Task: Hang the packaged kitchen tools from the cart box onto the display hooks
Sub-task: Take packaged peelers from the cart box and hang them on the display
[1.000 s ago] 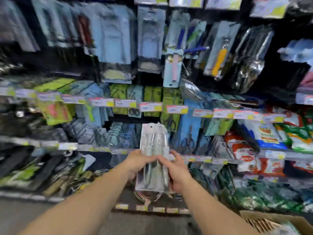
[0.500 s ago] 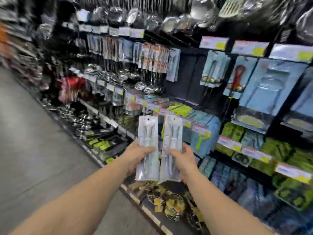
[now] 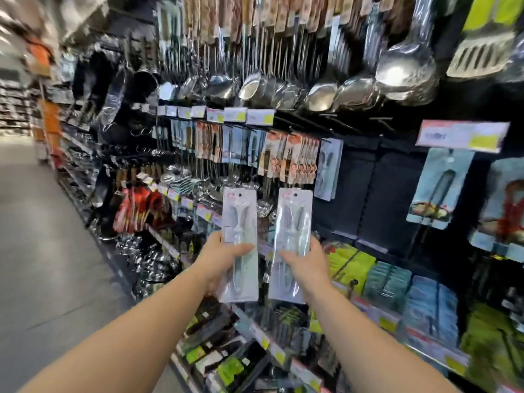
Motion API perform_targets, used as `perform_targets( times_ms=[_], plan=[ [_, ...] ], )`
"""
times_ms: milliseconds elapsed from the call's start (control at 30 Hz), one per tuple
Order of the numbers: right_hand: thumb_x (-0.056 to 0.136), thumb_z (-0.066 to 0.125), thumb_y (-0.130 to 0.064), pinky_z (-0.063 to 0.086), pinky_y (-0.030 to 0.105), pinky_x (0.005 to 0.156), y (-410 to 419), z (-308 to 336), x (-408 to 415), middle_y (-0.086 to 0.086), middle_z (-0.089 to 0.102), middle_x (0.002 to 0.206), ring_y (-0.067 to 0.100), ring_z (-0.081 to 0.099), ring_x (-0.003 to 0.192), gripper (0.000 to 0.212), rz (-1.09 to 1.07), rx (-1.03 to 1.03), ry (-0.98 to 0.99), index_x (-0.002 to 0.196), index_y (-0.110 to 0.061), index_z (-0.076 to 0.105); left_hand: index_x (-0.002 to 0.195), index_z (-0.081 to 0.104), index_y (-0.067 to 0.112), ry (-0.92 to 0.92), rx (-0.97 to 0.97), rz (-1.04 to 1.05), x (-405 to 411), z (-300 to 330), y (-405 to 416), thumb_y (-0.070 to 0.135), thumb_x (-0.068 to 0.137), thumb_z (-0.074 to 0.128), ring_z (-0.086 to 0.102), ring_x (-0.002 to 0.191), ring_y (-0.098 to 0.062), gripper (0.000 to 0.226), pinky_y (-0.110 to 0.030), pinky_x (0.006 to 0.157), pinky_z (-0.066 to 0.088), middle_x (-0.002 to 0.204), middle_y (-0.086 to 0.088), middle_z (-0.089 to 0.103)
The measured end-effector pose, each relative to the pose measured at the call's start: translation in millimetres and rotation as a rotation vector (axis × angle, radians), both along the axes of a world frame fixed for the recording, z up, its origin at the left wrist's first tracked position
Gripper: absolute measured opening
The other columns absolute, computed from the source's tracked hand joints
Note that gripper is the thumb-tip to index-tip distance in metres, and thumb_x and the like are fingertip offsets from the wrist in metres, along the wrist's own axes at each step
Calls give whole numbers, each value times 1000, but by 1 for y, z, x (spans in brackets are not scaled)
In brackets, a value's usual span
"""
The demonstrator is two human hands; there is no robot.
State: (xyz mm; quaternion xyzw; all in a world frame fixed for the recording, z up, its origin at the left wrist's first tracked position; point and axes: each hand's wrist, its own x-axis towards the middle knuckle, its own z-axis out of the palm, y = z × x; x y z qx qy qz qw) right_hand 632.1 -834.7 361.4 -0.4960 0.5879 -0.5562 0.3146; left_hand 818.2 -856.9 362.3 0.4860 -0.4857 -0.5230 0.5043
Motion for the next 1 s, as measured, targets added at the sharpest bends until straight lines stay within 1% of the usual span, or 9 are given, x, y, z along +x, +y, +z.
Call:
perform_targets(
  times_ms=[100, 233, 300, 367, 467, 567, 733, 833, 1000],
  plan=[
    [79, 75, -11, 45, 29, 75, -38, 22, 5, -5, 64, 96, 15, 61, 84, 41, -21, -56, 18, 108, -28, 51, 124, 48, 16, 5, -67, -2, 7, 17, -43, 16, 84, 78, 72, 90, -26, 50, -34, 65, 57, 112, -9, 69],
    [81, 74, -15, 43, 28, 81, -86, 43, 14, -5, 61, 119, 16, 60, 102, 59, -108, -144, 72, 133, -26, 47, 123, 49, 18, -10, -136, -75, 11, 37, -110, 21, 82, 80, 71, 93, -26, 51, -43, 76, 60, 110, -6, 69],
    [84, 74, -20, 38, 25, 91, -108, 49, 20, -12, 48, 135, 13, 50, 118, 74, -163, -176, 113, 146, -27, 33, 129, 49, 20, 7, -141, -128, 12, 43, -144, 31, 71, 88, 71, 97, -29, 70, -50, 84, 59, 114, -7, 70],
    [86, 74, -24, 36, 27, 102, -125, 55, 26, -9, 35, 151, 15, 38, 135, 86, -249, -184, 116, 153, -28, 20, 135, 47, 30, 34, -130, -198, 12, 40, -189, 43, 55, 94, 71, 101, -32, 94, -53, 86, 58, 122, -7, 68],
    [88, 72, -24, 34, 25, 103, -146, 64, 38, -13, 25, 157, 13, 31, 142, 87, -318, -259, 128, 153, -35, 16, 129, 54, 26, 53, -166, -311, 9, 46, -231, 33, 67, 91, 72, 100, -29, 73, -52, 89, 57, 119, -6, 71],
    [89, 70, -21, 28, 20, 103, -157, 73, 48, -21, 22, 156, 6, 25, 143, 85, -357, -339, 162, 152, -40, 16, 117, 58, 19, 114, -198, -365, 5, 52, -251, 9, 81, 79, 73, 94, -26, 43, -45, 86, 57, 111, -9, 74],
    [89, 69, -22, 23, 16, 103, -167, 85, 55, -26, 24, 154, -6, 23, 136, 81, -427, -393, 211, 150, -42, 19, 117, 55, 20, 136, -197, -473, -2, 50, -268, 5, 85, 74, 72, 95, -21, 41, -36, 78, 58, 107, -4, 73],
    [89, 69, -22, 23, 15, 102, -174, 88, 57, -28, 24, 153, -12, 21, 130, 81, -459, -389, 227, 150, -42, 20, 126, 53, 14, 133, -198, -502, -8, 48, -277, 3, 83, 76, 72, 99, -25, 50, -43, 88, 57, 111, -8, 73],
    [89, 70, -21, 24, 13, 102, -184, 89, 61, -30, 24, 151, -16, 20, 128, 81, -473, -389, 251, 151, -41, 21, 123, 53, 20, 127, -186, -544, -13, 44, -285, 6, 84, 76, 72, 99, -25, 48, -46, 91, 56, 110, -7, 73]
  ],
)
